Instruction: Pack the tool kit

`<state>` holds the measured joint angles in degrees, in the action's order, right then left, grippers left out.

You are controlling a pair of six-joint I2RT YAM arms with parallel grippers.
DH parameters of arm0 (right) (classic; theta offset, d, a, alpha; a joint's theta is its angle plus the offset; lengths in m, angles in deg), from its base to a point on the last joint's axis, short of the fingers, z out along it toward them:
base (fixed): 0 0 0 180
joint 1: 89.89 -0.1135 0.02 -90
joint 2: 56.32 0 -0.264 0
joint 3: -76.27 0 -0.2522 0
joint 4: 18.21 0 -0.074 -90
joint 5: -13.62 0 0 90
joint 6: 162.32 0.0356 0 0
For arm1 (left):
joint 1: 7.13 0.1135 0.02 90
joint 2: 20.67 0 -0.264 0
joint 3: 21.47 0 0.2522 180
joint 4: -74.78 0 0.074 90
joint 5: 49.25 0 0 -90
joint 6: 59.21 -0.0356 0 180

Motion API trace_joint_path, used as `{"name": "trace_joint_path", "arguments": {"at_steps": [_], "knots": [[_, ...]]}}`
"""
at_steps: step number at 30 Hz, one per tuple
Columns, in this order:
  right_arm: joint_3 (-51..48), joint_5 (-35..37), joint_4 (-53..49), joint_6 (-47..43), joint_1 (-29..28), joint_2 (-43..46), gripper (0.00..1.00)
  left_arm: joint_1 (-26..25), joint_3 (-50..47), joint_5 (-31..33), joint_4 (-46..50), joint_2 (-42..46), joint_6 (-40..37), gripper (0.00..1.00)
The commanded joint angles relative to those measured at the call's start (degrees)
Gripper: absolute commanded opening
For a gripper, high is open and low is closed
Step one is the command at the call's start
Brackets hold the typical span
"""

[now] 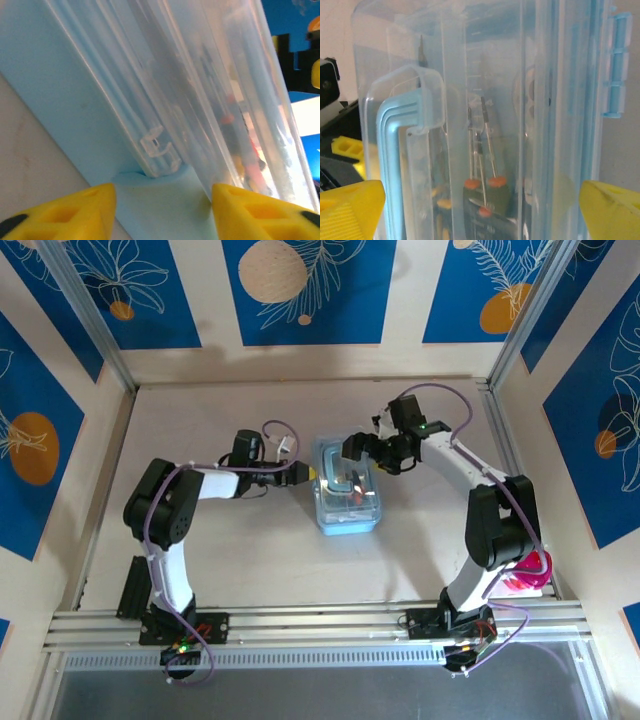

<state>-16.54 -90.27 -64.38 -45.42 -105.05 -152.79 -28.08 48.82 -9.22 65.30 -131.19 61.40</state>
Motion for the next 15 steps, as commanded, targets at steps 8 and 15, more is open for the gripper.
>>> {"name": "trace_joint_path", "arguments": {"at_steps": [8,15], "knots": [[-2.9,12.3,5.3,-12.0,11.6,19.7,0.99,6.7,3.7,35.6,20.7,26.8,-21.0,1.00],[-45.3,21.9,57.0,-26.0,12.2,38.9,0.99,8.1,-26.0,71.9,-10.2,40.9,-28.0,0.99]]}}
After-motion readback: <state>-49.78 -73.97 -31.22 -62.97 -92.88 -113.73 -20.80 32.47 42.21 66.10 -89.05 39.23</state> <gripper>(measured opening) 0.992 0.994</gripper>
